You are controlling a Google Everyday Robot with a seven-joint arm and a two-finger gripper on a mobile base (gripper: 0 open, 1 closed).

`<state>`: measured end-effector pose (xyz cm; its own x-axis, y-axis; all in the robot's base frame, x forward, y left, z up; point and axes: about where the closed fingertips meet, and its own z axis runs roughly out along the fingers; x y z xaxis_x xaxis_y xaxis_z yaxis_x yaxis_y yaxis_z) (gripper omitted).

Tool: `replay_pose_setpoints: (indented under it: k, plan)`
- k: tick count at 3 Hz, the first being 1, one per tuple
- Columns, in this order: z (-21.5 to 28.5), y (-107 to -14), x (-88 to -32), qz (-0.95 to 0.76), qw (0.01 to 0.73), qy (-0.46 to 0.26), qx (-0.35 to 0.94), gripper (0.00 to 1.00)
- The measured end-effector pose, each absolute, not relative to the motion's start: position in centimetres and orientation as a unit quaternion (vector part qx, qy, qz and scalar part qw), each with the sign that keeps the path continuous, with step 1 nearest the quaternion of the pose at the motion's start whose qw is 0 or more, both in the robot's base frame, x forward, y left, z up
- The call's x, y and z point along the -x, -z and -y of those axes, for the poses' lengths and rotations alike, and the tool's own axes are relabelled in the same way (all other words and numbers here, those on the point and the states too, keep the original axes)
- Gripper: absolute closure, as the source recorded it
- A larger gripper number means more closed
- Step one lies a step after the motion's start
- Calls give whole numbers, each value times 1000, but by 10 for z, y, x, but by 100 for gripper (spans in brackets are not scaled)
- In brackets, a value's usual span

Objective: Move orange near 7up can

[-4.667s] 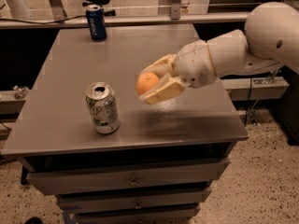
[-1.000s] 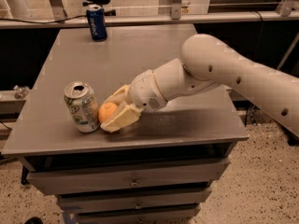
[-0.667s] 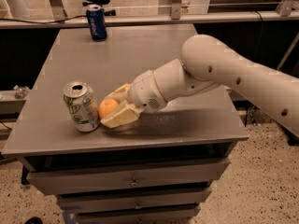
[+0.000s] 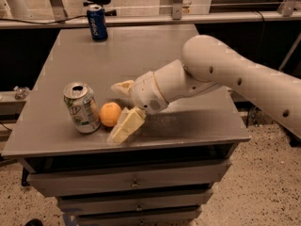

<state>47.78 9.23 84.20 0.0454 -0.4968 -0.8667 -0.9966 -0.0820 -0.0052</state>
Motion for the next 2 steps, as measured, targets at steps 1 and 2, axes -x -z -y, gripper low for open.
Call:
replay_pose_setpoints:
  k: [1, 2]
  plan:
    - [-92, -842, -478, -586, 340, -367, 637, 0]
    - [-85, -843, -483, -594, 345, -367, 628, 0]
